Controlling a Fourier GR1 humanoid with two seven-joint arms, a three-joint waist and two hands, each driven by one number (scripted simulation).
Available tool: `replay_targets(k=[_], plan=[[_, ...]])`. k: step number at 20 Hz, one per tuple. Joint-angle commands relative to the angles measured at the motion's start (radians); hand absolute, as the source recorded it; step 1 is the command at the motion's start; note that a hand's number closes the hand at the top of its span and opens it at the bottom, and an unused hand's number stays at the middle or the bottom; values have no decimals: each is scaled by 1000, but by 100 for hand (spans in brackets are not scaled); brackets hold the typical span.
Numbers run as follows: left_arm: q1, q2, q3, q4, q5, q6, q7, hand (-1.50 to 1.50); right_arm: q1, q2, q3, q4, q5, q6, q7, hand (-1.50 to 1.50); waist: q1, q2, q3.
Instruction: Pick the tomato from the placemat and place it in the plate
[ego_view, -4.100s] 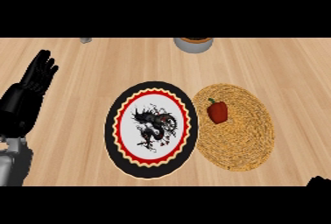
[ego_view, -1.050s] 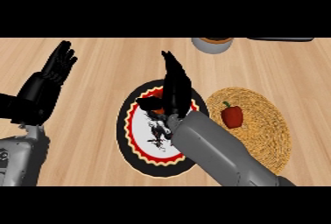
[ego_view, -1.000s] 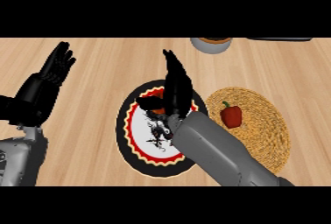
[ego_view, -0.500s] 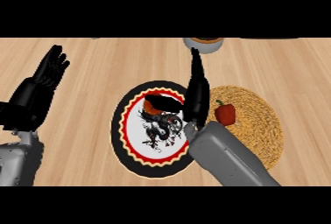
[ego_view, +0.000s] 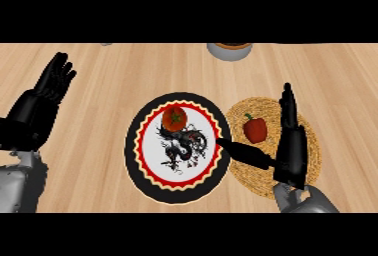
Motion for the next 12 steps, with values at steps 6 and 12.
replay_targets(k=[6,12], plan=[[-7,14,21,-13,22,-38,10,0,386,-223,-130,-314,-191,151,-228,-150,0,0,0],[32,-59,-32,-8,-55,17,-40,0,479,-216,-307,-243,-336,280,-428,-150,5,1,0]])
